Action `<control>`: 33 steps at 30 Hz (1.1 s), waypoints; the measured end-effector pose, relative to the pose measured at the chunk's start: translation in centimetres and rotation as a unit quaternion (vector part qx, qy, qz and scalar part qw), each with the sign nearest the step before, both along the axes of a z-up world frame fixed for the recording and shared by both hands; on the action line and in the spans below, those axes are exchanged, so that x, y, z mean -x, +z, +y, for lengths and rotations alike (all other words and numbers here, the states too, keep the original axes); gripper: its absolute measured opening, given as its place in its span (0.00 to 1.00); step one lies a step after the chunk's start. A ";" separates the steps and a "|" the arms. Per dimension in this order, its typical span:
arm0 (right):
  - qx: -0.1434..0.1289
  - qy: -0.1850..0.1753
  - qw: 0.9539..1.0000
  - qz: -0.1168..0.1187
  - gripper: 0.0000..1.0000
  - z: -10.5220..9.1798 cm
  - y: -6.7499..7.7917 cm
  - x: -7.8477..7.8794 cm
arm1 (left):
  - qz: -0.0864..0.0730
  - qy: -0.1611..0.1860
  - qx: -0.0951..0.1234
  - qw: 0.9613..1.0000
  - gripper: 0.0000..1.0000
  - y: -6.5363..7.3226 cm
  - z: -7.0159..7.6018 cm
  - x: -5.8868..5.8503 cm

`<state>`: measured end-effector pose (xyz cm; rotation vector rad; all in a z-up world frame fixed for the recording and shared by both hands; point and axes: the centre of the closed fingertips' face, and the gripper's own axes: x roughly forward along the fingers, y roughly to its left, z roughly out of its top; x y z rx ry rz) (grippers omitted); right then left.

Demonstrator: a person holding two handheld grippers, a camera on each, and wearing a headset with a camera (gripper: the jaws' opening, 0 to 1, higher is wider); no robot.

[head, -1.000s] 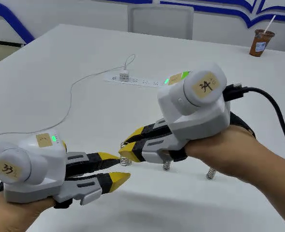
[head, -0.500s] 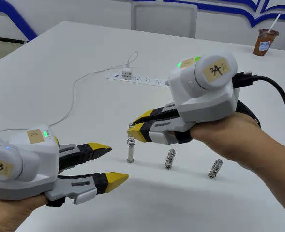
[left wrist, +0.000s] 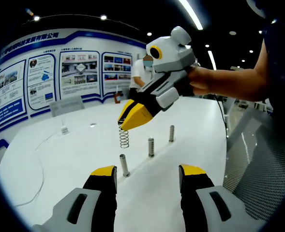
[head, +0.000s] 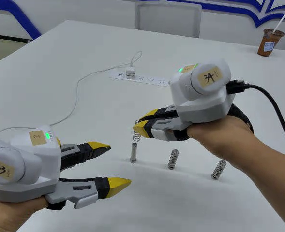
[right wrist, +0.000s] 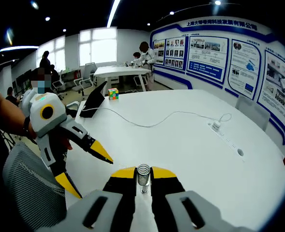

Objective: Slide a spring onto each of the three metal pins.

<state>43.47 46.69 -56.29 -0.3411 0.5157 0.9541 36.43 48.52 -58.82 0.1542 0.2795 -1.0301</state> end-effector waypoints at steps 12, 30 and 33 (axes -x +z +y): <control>0.004 -0.012 1.000 0.005 0.12 0.1 -1.7 -0.8 | 0.005 0.003 -0.002 1.000 0.55 -0.3 0.3 0.0; 0.009 -0.016 1.000 0.018 0.12 0.1 -3.4 -1.0 | 0.009 0.001 -0.008 1.000 0.54 -0.6 0.5 0.0; 0.011 -0.015 1.000 0.021 0.12 0.1 -3.9 -1.0 | 0.010 0.001 -0.009 1.000 0.54 -0.7 0.6 0.0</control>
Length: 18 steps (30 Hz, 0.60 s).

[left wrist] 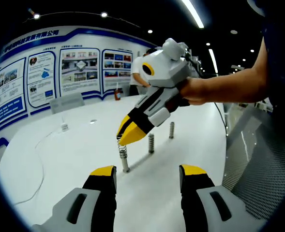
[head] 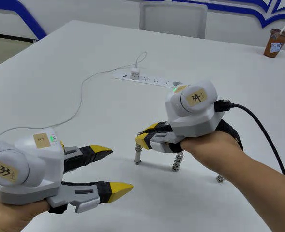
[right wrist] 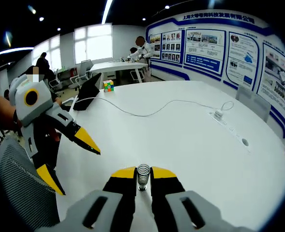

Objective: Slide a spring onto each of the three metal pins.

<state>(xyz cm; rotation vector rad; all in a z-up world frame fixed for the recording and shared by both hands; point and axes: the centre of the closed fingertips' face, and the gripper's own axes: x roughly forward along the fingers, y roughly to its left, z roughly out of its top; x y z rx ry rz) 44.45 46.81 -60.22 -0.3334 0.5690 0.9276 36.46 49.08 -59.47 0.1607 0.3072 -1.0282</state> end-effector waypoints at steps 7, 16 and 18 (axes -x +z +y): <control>0.006 -0.002 1.000 0.007 0.12 0.0 -1.1 0.0 | 0.001 0.000 -0.001 1.000 0.54 -0.2 0.0 0.0; 0.018 -0.003 1.000 0.014 0.12 0.0 -2.4 -0.1 | 0.003 0.001 -0.002 1.000 0.53 -0.4 0.1 -0.2; 0.022 -0.003 1.000 0.016 0.12 0.0 -2.8 -0.1 | 0.003 0.001 -0.002 1.000 0.53 -0.4 0.0 -0.2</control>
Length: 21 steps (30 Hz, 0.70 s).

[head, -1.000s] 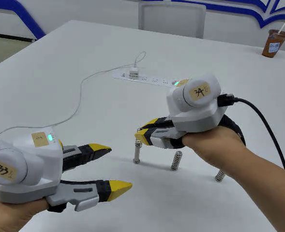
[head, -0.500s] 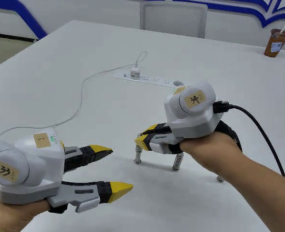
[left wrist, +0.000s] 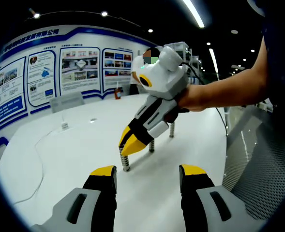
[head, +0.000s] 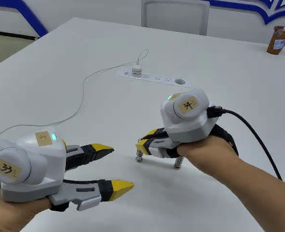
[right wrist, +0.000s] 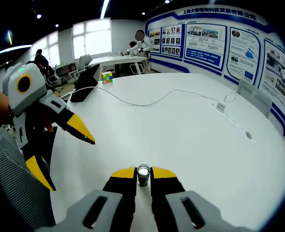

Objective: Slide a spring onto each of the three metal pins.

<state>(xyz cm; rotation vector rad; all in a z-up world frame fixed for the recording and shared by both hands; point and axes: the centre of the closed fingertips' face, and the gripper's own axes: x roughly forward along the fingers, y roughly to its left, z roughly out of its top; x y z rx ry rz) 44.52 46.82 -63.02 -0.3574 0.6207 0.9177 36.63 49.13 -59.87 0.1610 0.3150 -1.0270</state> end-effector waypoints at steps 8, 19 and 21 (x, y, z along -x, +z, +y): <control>0.012 -0.002 1.000 0.007 0.12 -0.1 -1.0 0.1 | 0.001 0.001 -0.001 1.000 0.53 0.0 0.0 0.0; 0.017 -0.001 1.000 0.008 0.13 0.0 -1.2 0.2 | 0.001 0.003 0.001 1.000 0.54 0.2 0.2 0.0; 0.017 -0.002 1.000 0.005 0.14 0.0 -1.1 0.2 | 0.002 0.003 0.001 1.000 0.54 0.2 0.1 0.0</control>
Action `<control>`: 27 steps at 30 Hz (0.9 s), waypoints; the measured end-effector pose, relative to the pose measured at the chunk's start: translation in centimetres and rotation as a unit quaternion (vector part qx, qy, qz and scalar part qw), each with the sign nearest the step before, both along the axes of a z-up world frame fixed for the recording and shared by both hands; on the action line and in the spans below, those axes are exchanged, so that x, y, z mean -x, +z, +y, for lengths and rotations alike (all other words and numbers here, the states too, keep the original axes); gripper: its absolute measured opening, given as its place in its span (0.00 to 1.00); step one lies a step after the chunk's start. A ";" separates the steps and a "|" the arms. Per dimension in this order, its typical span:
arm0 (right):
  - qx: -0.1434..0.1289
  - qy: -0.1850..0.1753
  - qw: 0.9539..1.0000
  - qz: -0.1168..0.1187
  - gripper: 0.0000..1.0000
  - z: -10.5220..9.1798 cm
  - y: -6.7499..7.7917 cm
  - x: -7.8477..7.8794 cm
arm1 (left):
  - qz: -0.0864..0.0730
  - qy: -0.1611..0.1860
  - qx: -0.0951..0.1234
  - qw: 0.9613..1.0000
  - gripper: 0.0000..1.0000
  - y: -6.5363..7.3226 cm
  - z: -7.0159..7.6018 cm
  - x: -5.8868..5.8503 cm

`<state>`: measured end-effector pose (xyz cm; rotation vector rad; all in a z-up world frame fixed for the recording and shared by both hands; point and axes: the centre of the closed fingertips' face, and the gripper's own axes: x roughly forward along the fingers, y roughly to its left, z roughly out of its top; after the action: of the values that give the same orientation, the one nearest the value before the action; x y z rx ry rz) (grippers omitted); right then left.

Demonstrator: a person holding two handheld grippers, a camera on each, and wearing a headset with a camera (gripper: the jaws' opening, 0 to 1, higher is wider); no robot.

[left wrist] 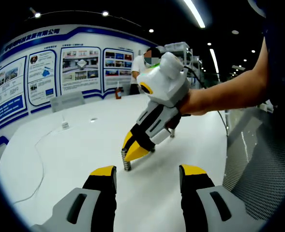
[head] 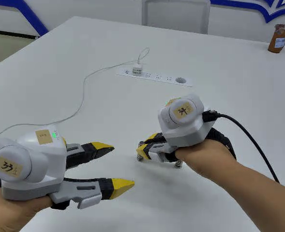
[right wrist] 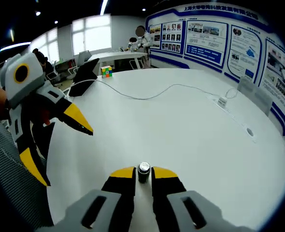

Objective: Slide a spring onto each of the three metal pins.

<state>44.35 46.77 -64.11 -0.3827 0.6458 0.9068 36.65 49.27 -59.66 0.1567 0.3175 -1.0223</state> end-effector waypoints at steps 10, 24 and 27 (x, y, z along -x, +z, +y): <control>-0.007 -0.001 1.000 -0.017 0.19 -0.4 1.5 0.9 | 0.001 -0.001 0.002 1.000 0.55 0.0 -0.2 -0.1; -0.017 0.002 0.999 -0.039 0.22 -2.0 3.3 3.6 | 0.003 -0.002 0.005 1.000 0.58 0.2 -0.8 0.1; -0.023 0.002 0.999 -0.038 0.23 -2.5 3.6 4.5 | 0.004 -0.004 0.007 1.000 0.59 0.3 -1.0 0.2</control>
<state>39.87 44.31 -60.50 -0.3764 0.5537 0.9049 36.49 48.23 -59.34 0.1425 0.3170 -1.0335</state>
